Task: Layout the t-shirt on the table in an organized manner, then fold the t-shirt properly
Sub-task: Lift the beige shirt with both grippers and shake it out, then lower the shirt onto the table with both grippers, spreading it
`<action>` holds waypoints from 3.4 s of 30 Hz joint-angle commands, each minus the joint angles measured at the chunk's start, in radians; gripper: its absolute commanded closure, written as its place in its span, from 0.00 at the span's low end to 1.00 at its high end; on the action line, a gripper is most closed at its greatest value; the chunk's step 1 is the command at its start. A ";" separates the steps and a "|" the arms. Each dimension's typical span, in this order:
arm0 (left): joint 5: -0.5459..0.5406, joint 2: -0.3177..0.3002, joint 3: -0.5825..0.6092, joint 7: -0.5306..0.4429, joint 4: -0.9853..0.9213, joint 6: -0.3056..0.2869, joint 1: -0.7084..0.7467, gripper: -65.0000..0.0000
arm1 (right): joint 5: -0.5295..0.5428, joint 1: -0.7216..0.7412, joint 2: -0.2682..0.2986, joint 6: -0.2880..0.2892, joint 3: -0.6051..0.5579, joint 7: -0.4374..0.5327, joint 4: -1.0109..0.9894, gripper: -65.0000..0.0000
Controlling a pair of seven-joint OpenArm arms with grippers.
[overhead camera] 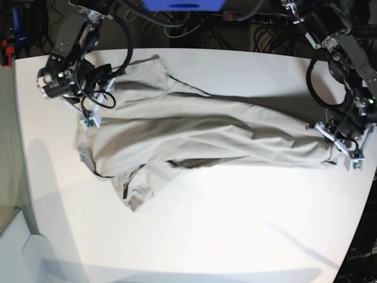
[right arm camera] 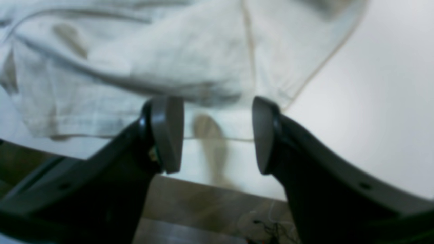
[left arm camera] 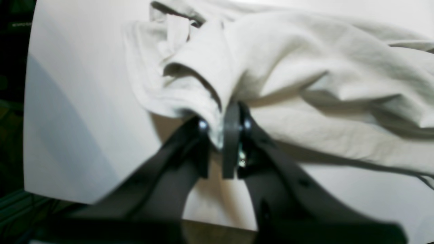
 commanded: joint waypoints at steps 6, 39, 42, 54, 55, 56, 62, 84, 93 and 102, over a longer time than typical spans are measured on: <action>-0.004 -0.014 -0.001 -0.014 0.016 0.003 -0.015 1.00 | 0.008 -0.016 0.001 0.003 0.000 0.006 -0.023 0.50; -0.014 -0.008 -0.001 -0.014 0.016 0.003 -0.353 1.00 | 0.095 0.534 0.159 0.003 -0.003 0.006 0.138 1.00; -0.009 -0.009 0.031 -0.014 -0.020 0.004 -0.429 1.00 | 0.095 0.655 0.181 0.003 -0.004 0.006 0.108 1.00; -0.015 0.009 0.258 -0.273 -0.504 0.006 -0.713 1.00 | 0.095 1.215 0.379 0.003 -0.006 0.136 -0.503 1.00; -0.014 0.023 0.260 -0.290 -0.537 0.006 -0.738 1.00 | 0.095 1.262 0.408 0.003 -0.006 0.162 -0.560 1.00; -0.014 0.034 0.249 -0.305 -0.561 0.006 -0.756 1.00 | 0.095 1.310 0.435 0.003 -0.006 0.185 -0.614 1.00; -0.014 0.088 0.224 -0.445 -0.728 0.006 -0.876 1.00 | 0.094 1.395 0.526 0.003 -0.036 0.365 -0.917 1.00; -0.014 0.057 0.217 -0.366 -0.445 0.003 -0.512 1.00 | 0.316 0.837 0.394 0.003 0.128 0.006 -0.092 1.00; -0.015 -0.023 0.217 -0.233 -0.271 -0.004 -0.282 1.00 | 0.434 0.446 0.239 0.003 0.137 0.006 0.112 1.00; -0.014 -0.063 0.217 -0.195 -0.230 -0.004 -0.095 1.00 | 0.560 0.152 0.133 0.003 0.131 0.006 0.126 1.00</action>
